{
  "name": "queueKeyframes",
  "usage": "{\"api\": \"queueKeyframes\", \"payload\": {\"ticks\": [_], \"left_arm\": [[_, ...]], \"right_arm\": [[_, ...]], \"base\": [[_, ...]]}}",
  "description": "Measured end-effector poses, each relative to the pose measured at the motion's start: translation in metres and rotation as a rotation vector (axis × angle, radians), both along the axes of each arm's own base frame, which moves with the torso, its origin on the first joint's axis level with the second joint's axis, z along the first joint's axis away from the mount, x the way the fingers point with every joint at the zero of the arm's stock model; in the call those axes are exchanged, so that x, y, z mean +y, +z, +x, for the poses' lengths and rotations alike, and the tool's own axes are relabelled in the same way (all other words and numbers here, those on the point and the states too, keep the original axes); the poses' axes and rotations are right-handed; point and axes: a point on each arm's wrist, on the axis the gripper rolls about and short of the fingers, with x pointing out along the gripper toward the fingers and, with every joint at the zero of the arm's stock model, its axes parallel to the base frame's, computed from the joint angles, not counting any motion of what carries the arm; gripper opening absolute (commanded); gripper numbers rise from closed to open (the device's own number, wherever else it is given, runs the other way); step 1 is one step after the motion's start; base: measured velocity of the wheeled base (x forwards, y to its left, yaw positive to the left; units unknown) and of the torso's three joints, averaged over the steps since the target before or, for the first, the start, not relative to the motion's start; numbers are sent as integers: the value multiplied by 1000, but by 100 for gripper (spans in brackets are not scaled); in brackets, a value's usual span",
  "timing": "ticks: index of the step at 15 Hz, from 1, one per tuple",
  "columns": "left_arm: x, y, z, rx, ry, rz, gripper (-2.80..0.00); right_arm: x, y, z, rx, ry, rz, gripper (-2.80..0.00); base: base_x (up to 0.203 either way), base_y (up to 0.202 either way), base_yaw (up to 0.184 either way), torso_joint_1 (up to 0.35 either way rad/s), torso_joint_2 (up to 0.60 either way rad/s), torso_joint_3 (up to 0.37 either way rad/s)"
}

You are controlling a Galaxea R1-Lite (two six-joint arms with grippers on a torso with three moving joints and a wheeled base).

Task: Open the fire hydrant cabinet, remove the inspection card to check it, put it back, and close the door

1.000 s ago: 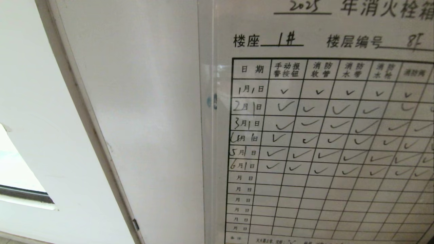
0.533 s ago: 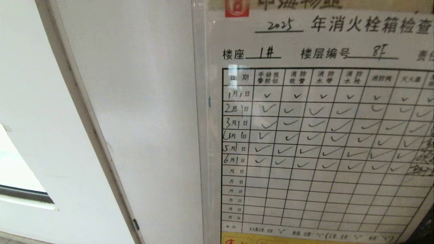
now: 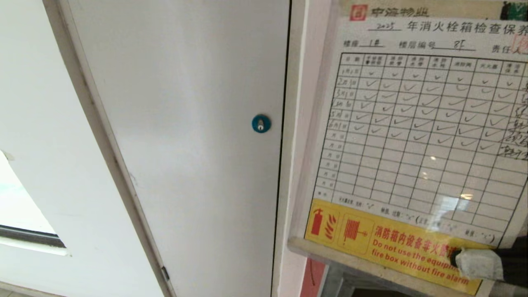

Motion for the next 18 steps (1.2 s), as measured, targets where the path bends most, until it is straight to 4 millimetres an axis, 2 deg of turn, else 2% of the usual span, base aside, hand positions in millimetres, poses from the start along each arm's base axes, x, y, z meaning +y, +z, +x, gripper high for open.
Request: {"api": "queueKeyframes", "payload": {"ticks": [12,15,18], "left_arm": [[0,0,0,0,0,0,-280],[0,0,0,0,0,0,-280],[0,0,0,0,0,0,-280]], "right_arm": [[-45,23,-37,179,-533,393,-280],[-49,14,-39,268,-645,439,-280],[-50,7,-31,325,-785,479,-280]], "base": [[0,0,0,0,0,0],[0,0,0,0,0,0],[0,0,0,0,0,0]]}}
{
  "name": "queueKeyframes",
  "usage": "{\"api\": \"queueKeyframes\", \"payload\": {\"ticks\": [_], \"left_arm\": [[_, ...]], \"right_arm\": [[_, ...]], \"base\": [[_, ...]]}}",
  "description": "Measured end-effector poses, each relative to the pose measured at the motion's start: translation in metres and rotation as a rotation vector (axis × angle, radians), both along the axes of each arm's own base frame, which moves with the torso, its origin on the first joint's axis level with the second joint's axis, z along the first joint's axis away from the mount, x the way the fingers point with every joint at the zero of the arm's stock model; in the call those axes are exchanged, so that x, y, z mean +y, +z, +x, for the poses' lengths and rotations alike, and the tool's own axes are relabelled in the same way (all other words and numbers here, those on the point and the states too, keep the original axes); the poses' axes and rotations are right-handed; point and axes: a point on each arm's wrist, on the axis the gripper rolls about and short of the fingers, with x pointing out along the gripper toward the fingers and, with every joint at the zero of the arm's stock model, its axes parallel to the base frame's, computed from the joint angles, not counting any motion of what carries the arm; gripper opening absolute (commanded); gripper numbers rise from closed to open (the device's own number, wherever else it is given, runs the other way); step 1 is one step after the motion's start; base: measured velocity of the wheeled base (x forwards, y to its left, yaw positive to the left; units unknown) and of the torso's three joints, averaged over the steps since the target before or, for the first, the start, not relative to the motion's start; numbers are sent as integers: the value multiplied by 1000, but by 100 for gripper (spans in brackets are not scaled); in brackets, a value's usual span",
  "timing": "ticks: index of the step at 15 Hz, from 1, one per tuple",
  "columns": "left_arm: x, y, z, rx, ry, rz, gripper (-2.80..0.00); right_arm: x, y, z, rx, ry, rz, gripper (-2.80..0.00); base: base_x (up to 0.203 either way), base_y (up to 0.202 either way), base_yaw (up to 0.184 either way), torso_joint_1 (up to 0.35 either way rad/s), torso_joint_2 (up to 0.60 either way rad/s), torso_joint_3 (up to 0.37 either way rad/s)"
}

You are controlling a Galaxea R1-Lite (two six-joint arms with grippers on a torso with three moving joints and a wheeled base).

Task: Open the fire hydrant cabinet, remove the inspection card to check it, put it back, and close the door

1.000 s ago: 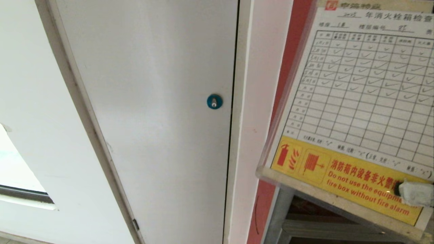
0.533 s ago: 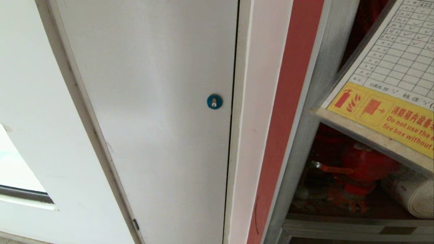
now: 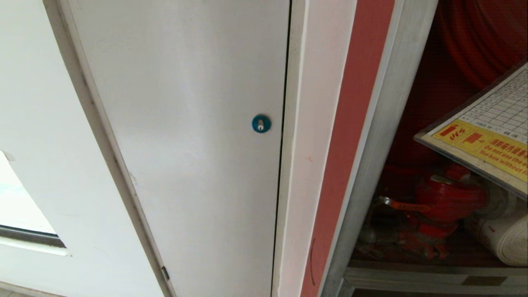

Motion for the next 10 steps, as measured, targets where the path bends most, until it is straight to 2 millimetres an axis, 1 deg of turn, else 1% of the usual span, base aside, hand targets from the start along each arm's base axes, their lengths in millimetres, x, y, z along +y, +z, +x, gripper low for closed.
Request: {"api": "queueKeyframes", "payload": {"ticks": [6,8,10], "left_arm": [[0,0,0,0,0,0,-280],[0,0,0,0,0,0,-280],[0,0,0,0,0,0,-280]], "right_arm": [[-6,0,6,63,-122,106,-280],[-10,1,3,106,-125,145,-280],[-13,0,-1,157,-91,179,-280]], "base": [[0,0,0,0,0,0],[0,0,0,0,0,0],[0,0,0,0,0,0]]}}
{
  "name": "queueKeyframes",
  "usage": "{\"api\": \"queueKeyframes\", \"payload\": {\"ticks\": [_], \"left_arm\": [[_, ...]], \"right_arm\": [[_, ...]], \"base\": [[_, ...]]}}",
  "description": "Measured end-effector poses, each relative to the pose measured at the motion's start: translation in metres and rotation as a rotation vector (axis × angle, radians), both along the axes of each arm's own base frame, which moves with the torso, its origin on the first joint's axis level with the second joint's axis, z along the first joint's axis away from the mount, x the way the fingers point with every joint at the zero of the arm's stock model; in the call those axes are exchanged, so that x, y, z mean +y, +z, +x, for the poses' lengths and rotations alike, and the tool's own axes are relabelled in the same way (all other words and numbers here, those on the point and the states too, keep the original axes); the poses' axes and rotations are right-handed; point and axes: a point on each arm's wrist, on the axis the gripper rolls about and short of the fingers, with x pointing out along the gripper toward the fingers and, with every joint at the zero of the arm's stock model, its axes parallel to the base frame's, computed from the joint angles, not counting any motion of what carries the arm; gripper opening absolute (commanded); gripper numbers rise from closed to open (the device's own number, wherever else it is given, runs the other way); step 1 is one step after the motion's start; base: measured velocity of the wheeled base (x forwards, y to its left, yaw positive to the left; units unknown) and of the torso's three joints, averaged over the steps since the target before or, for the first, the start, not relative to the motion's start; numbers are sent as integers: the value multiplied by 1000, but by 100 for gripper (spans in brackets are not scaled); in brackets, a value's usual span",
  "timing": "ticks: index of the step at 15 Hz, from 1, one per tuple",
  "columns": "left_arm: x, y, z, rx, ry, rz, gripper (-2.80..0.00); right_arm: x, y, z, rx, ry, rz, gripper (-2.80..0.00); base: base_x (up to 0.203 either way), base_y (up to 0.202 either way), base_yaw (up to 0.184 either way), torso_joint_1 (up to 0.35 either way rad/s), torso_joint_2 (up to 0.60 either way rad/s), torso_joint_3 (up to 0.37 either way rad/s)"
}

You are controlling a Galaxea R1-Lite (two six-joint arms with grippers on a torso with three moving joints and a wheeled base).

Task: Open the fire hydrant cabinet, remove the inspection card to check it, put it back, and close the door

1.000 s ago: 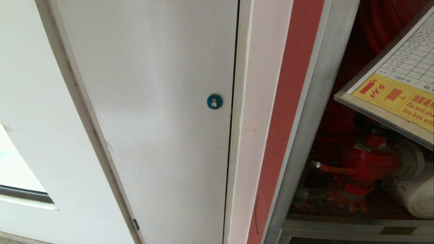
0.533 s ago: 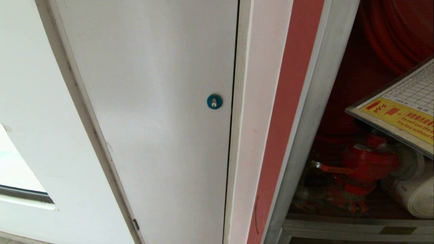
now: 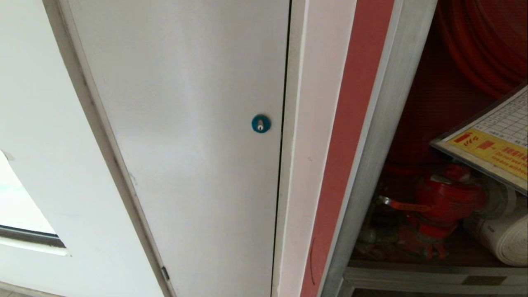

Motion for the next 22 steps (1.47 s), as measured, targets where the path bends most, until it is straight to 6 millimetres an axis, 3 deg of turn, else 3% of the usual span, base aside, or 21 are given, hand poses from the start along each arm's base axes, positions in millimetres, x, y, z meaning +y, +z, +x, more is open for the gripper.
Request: {"api": "queueKeyframes", "payload": {"ticks": [4,9,17,22], "left_arm": [[0,0,0,0,0,0,-280],[0,0,0,0,0,0,-280],[0,0,0,0,0,0,-280],[0,0,0,0,0,0,-280]], "right_arm": [[-2,-6,-17,25,158,19,-280],[-4,-6,-22,10,114,19,-280],[-1,-4,14,117,12,24,-280],[1,5,39,89,-23,76,-280]], "base": [[0,0,0,0,0,0],[0,0,0,0,0,0],[0,0,0,0,0,0],[0,0,0,0,0,0]]}}
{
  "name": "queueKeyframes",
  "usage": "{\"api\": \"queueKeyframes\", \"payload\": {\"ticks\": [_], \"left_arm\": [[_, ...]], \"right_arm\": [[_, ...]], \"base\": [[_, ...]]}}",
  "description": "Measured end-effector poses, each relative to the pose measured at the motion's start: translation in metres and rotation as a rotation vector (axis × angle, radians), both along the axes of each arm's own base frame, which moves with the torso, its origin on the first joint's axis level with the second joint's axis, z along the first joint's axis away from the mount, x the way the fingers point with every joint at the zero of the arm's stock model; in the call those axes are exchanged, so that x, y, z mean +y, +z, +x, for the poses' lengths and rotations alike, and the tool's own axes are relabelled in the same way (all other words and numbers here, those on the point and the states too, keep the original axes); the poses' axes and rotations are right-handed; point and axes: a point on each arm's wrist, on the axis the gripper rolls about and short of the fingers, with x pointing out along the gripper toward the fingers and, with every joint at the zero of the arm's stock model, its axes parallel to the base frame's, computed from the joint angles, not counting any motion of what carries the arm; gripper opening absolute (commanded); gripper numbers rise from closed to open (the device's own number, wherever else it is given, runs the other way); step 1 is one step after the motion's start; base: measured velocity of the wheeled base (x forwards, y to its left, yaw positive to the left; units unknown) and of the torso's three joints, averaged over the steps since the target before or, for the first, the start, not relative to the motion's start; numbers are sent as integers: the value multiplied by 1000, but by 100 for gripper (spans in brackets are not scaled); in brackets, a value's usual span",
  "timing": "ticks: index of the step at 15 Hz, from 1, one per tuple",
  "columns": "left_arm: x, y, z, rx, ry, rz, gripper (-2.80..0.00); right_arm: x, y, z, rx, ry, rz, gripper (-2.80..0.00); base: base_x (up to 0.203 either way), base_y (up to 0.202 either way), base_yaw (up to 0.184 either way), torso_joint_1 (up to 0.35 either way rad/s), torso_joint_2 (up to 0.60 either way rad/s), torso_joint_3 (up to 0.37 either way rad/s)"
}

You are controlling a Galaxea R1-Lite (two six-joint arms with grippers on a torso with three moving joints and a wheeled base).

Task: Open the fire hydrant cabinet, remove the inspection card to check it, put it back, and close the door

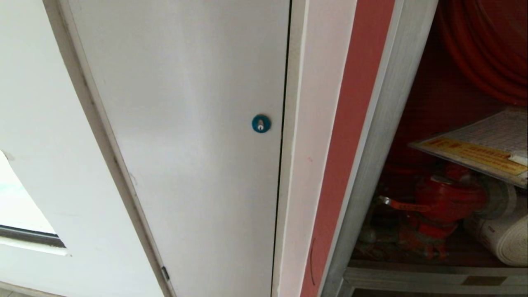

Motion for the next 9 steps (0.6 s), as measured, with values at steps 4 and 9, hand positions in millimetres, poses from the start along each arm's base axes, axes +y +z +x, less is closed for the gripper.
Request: {"api": "queueKeyframes", "payload": {"ticks": [4,9], "left_arm": [[0,0,0,0,0,0,-280],[0,0,0,0,0,0,-280]], "right_arm": [[-3,3,17,-14,-59,52,-280],[-4,2,31,-12,-80,62,-280]], "base": [[0,0,0,0,0,0],[0,0,0,0,0,0]]}}
